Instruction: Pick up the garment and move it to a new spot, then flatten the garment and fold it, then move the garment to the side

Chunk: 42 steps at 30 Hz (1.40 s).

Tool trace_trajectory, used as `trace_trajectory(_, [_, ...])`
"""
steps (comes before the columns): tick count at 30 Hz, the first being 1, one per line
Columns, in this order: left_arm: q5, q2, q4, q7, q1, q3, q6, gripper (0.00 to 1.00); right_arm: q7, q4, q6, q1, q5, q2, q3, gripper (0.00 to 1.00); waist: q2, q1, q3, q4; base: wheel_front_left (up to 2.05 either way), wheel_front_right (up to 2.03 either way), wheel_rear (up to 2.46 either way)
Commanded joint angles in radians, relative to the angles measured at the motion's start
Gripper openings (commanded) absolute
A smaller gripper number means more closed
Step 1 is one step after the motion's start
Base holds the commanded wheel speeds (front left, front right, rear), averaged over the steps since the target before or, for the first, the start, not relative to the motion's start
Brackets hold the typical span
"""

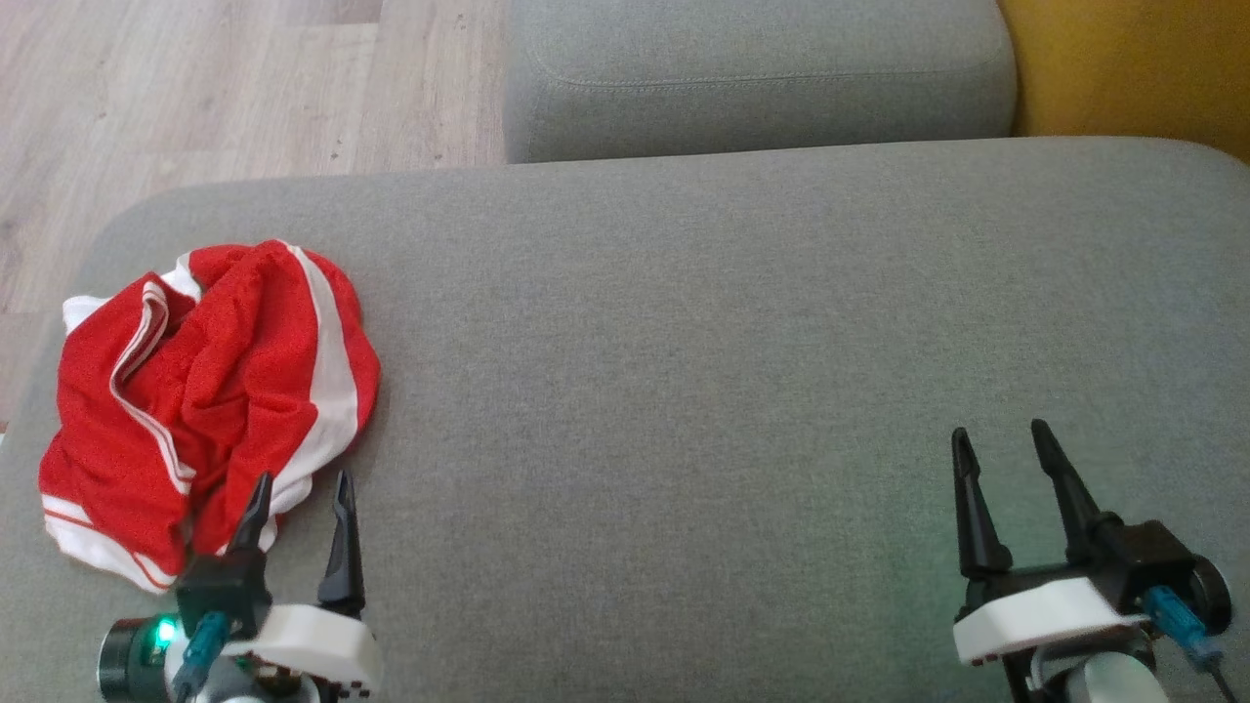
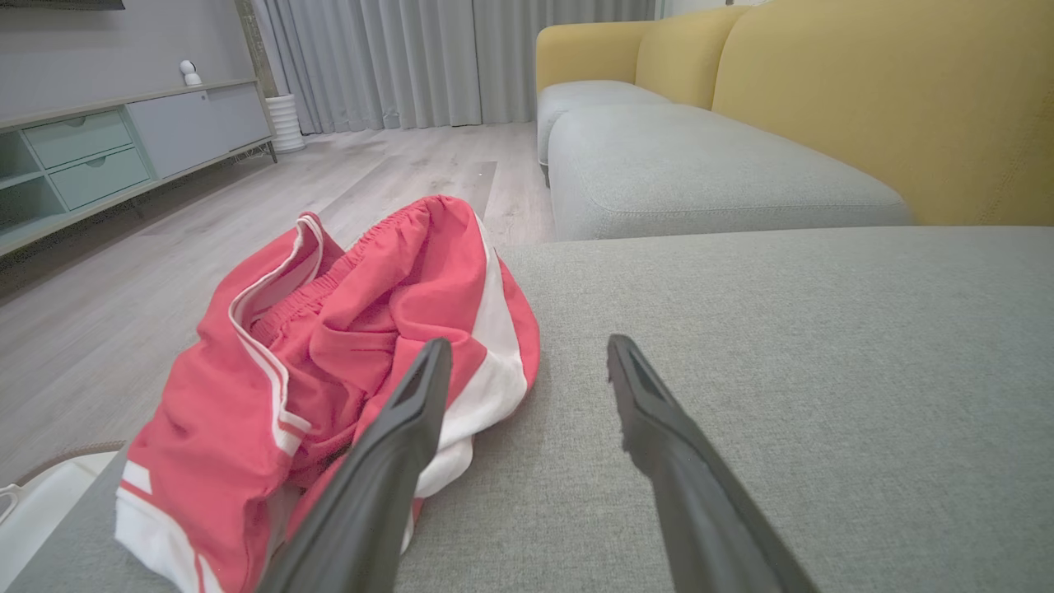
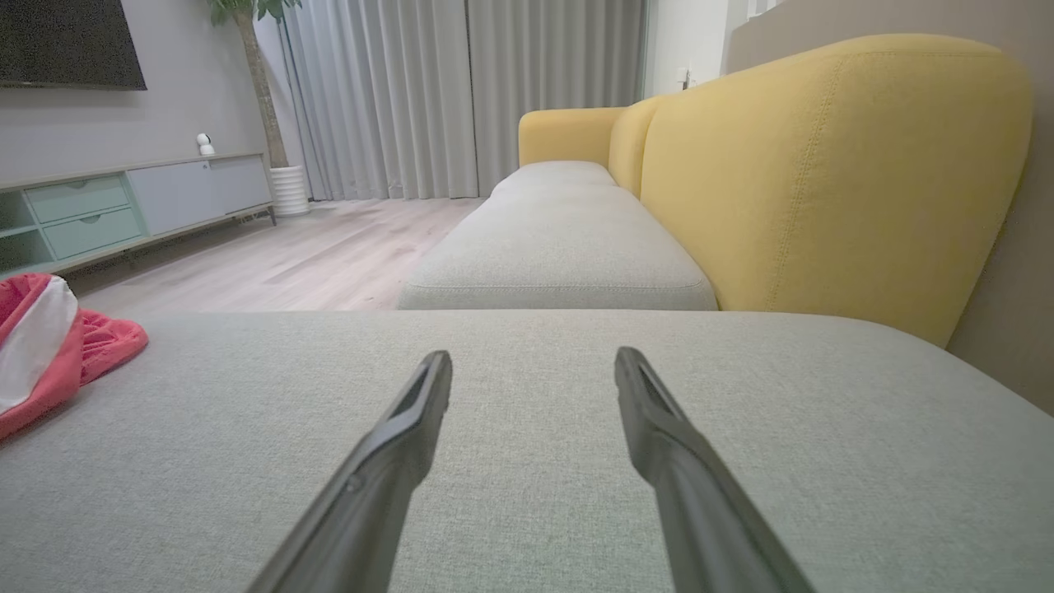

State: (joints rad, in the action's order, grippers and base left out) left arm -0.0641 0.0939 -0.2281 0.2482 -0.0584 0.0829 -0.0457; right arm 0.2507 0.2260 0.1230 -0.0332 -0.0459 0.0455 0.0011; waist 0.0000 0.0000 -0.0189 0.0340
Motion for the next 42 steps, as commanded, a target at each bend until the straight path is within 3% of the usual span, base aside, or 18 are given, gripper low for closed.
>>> trace_trajectory(1, [0.004,0.015,0.031,0.014,0.028,-0.038,-0.009,1.00,0.011,-0.026,0.008,0.040,-0.006,0.005,0.030,1.00,0.0000,0.0000,0.000,0.000,0.00,0.00,0.00])
trace_trajectory(27, [-0.026,-0.017,0.014,0.014,0.024,-0.072,0.010,1.00,0.011,-0.010,0.008,0.033,-0.049,0.005,0.043,1.00,0.0000,0.0000,-0.009,0.015,0.00,0.00,0.00])
trace_trajectory(37, [-0.024,-0.023,0.019,0.014,0.040,-0.068,0.019,1.00,0.011,-0.019,0.008,0.018,-0.057,0.005,0.047,1.00,0.0000,0.0000,-0.017,0.134,0.00,0.00,0.00])
trace_trajectory(42, [-0.028,-0.023,0.018,0.014,0.031,-0.078,0.023,1.00,0.011,-0.018,0.008,0.016,-0.062,0.005,0.066,1.00,0.0000,0.0000,-0.024,0.238,0.00,0.00,0.00])
